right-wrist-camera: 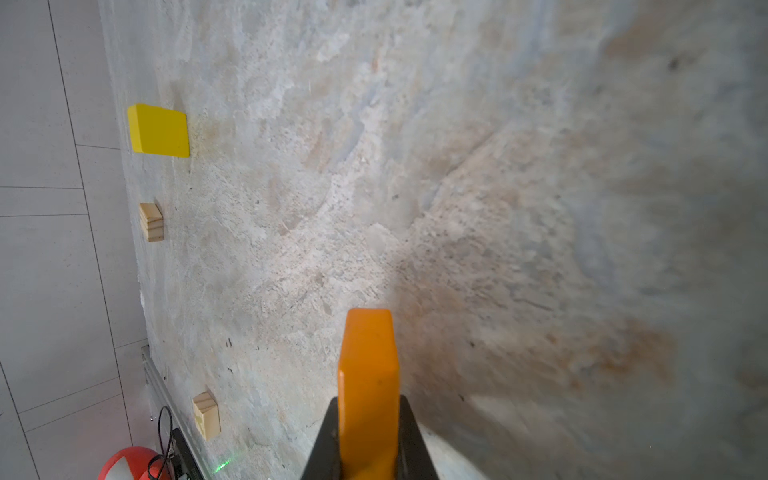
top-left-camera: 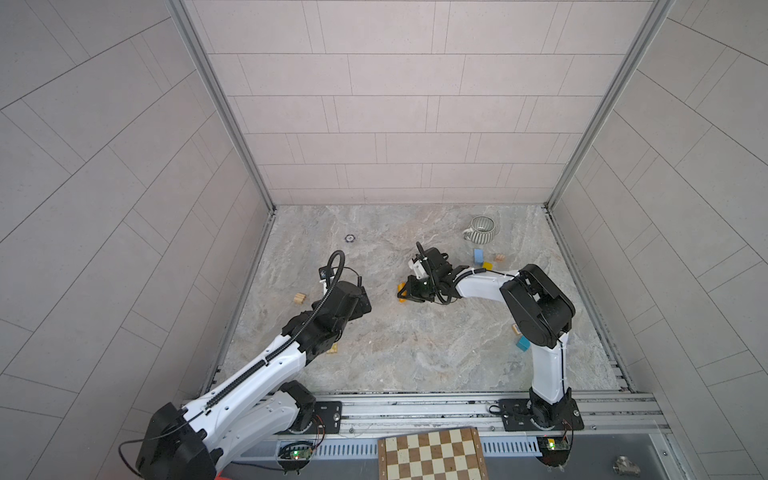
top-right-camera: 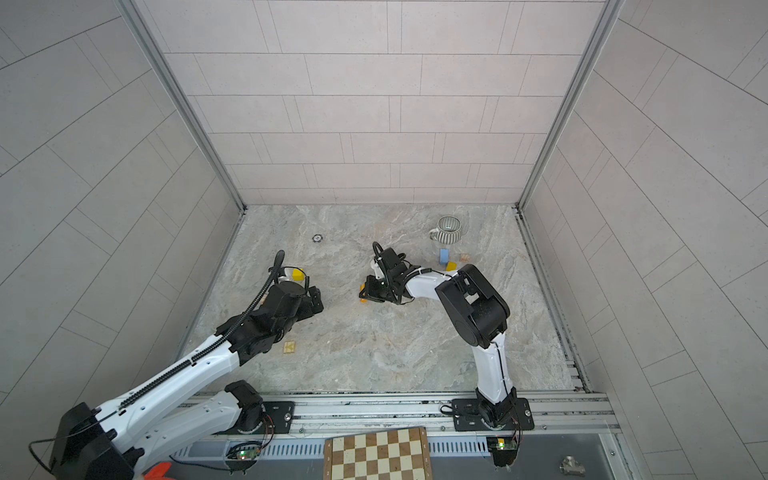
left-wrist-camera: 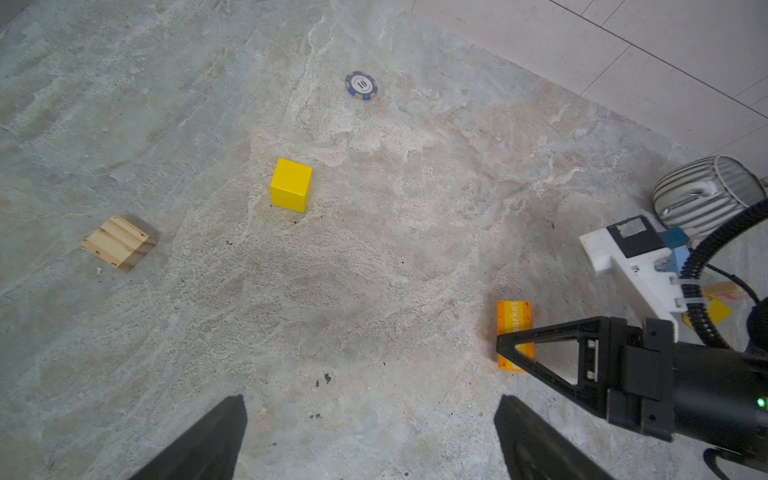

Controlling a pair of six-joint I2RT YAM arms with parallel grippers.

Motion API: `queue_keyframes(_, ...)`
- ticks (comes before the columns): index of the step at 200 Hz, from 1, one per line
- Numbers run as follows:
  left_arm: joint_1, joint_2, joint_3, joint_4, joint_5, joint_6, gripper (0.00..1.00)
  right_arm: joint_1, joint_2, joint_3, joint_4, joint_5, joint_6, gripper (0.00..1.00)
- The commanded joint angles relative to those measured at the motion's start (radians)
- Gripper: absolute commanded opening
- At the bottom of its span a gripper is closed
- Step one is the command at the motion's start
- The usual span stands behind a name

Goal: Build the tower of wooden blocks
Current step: 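Carry the orange block to the table center and stand it upright, then open the right gripper and raise it away from the orange block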

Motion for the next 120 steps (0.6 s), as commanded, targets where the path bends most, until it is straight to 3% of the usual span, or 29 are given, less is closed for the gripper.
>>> queue_keyframes(1, 0.007, -0.003, -0.005, -0.01, -0.01, 0.009, 1.0, 0.002, 0.009, 0.0, -0.024, 0.014, -0.007, 0.08)
queue_keyframes(68, 0.007, -0.004, -0.014, -0.007, -0.015, 0.011, 1.0, 0.0, -0.028, 0.026, -0.176, 0.101, -0.097, 0.28)
queue_keyframes(120, 0.007, -0.014, -0.021, -0.007, -0.015, 0.011, 1.0, -0.013, -0.065, 0.035, -0.264, 0.15, -0.149, 0.36)
